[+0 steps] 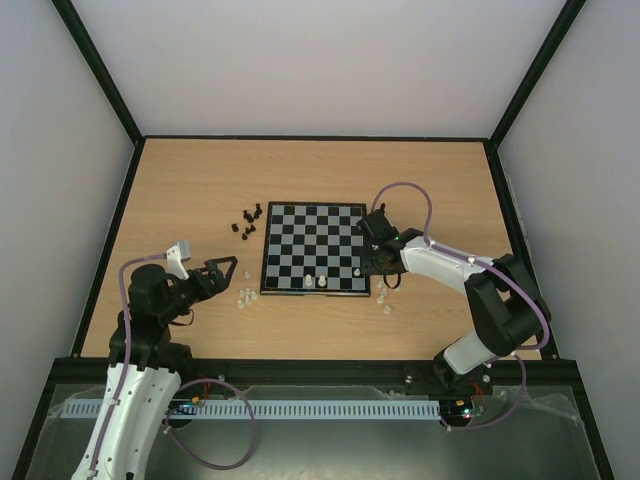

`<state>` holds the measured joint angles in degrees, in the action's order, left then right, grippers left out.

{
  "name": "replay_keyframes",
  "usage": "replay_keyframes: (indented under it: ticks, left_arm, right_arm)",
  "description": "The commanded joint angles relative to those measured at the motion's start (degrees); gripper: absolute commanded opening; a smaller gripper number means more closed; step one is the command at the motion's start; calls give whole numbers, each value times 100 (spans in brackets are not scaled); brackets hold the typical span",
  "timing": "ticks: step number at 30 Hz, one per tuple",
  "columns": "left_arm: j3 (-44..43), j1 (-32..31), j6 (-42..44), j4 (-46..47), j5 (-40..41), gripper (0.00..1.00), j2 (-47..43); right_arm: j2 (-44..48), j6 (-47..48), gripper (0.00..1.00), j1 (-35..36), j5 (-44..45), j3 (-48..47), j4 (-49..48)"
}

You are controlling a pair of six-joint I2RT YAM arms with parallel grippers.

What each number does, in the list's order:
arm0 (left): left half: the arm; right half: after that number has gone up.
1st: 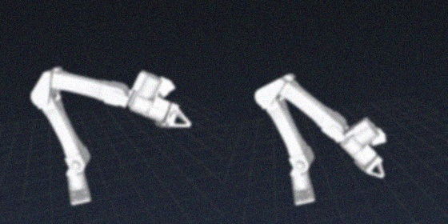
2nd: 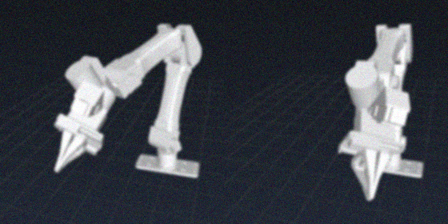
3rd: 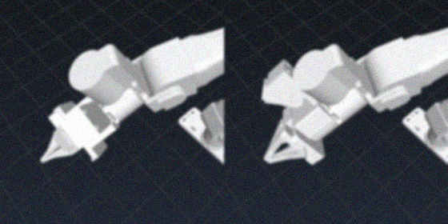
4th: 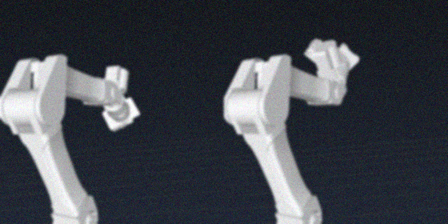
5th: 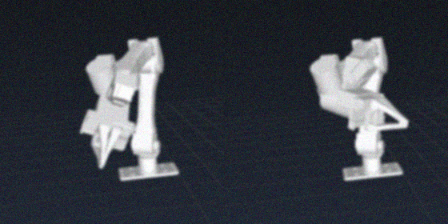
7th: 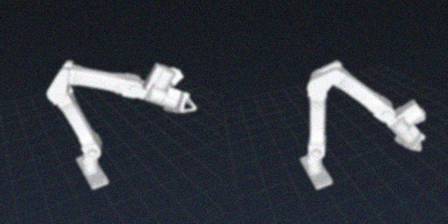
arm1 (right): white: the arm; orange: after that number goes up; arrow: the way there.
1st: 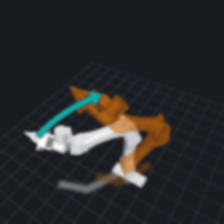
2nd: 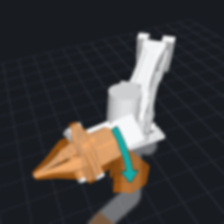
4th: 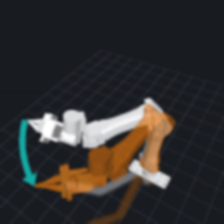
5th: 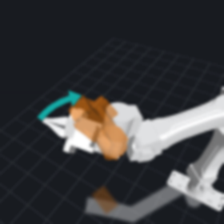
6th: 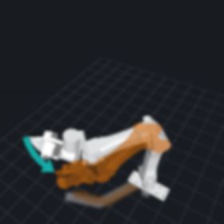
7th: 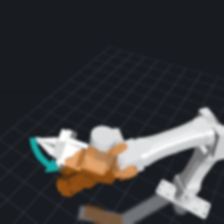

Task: Set up the chess pieces on the board
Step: Pick up the chess piece at the center of the board.

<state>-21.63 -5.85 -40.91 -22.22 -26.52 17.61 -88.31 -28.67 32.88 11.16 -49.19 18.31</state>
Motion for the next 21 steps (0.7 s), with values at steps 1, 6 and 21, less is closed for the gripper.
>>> replay_keyframes:
  ticks: [1,6,21]
  left_arm:
    - [28,-14,55,94,-40,99,24]
    - [32,-17,55,87,-42,100,24]
    - [29,-15,63,69,-47,100,24]
  right_arm:
    - [-120,23,21,-28,49,100,103]
    - [-159,11,19,-28,102,100,126]
    - [-267,11,14,-28,149,103,107]
